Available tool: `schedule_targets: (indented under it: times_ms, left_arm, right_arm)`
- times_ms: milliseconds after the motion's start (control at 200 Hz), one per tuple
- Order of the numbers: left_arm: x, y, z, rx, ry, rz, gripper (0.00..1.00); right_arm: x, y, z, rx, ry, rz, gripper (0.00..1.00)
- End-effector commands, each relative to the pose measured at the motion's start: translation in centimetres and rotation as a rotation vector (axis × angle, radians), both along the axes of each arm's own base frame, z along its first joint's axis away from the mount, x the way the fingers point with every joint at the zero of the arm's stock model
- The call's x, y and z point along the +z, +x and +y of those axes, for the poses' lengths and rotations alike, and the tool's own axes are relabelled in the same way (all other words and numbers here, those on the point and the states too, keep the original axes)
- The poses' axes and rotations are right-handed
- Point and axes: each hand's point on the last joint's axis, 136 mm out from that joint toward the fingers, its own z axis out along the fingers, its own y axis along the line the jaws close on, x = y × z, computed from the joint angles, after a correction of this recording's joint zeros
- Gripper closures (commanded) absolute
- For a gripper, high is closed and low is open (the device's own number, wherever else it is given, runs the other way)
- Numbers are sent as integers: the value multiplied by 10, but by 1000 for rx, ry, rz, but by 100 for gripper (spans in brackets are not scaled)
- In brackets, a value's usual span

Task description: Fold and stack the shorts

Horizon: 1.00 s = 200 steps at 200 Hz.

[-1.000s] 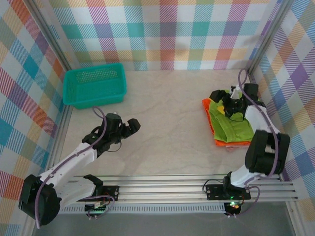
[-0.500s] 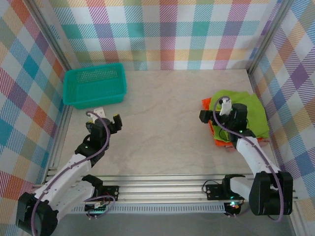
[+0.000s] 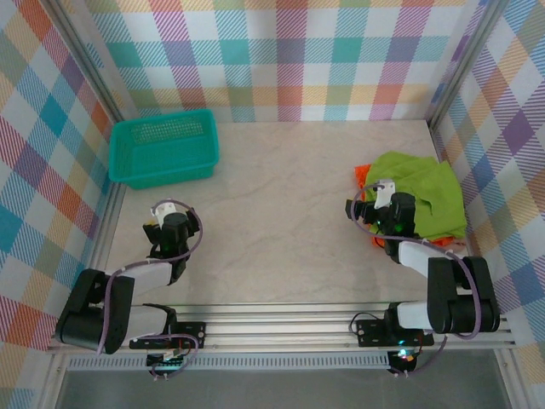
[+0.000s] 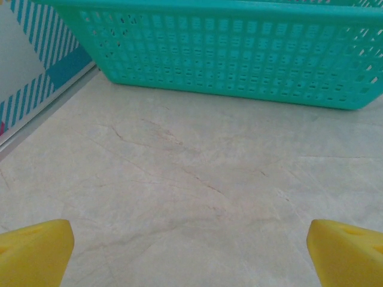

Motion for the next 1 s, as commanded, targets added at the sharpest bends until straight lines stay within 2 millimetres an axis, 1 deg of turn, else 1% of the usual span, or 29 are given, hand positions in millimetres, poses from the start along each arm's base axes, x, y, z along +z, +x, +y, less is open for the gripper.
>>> schedule_targets:
  times_ms: [0, 85, 140, 195, 225, 285, 415, 455, 465, 490, 515, 540, 565, 595, 630, 665, 995]
  left_arm:
    - [30, 20, 1, -23, -1, -125, 0]
    - [27, 24, 6, -23, -21, -137, 0]
    - [21, 28, 9, -25, -35, -140, 0]
    - [15, 33, 9, -35, -42, -135, 0]
    - [11, 36, 6, -60, -47, -108, 0]
    - [12, 42, 1, -95, -48, -99, 0]
    - [3, 52, -15, -195, -54, -58, 0]
    - [-3, 54, -17, -211, -51, -60, 0]
    - [-10, 53, -17, -209, -51, -44, 0]
    - [-7, 56, -16, -207, -45, -74, 0]
    - [-5, 57, -17, -210, -47, -70, 0]
    - [-9, 55, -18, -211, -53, -30, 0]
    - [-11, 56, -16, -205, -51, -25, 0]
    - [-9, 59, -17, -209, -46, -38, 0]
    - [-11, 59, -18, -210, -50, -7, 0]
    - [-10, 61, -18, -207, -43, -20, 0]
    - [-11, 60, -19, -202, -29, -8, 0]
  right_arm:
    - [10, 8, -5, -8, -62, -99, 1]
    - [1, 14, -6, -12, -70, -102, 1]
    - [-9, 19, -9, -22, -69, -83, 1]
    - [-13, 22, -13, -34, -53, -69, 1]
    - [-14, 22, -16, -45, -38, -62, 1]
    - [-16, 23, -21, -59, -13, -68, 1]
    - [-17, 23, -22, -59, -10, -60, 1]
    - [-17, 23, -22, -58, -10, -58, 1]
    - [-17, 23, -22, -59, -11, -58, 1]
    - [-16, 23, -22, -58, -10, -60, 1]
    - [-17, 23, -22, -60, -10, -58, 0]
    - [-17, 23, -22, -59, -11, -59, 0]
    - [-16, 23, -22, -59, -10, -60, 1]
    - [-16, 23, -22, -58, -11, -60, 1]
    - [-16, 23, -22, -59, -11, -60, 1]
    - [-16, 23, -22, -58, -11, -60, 0]
    - [-17, 23, -24, -74, -17, -57, 0]
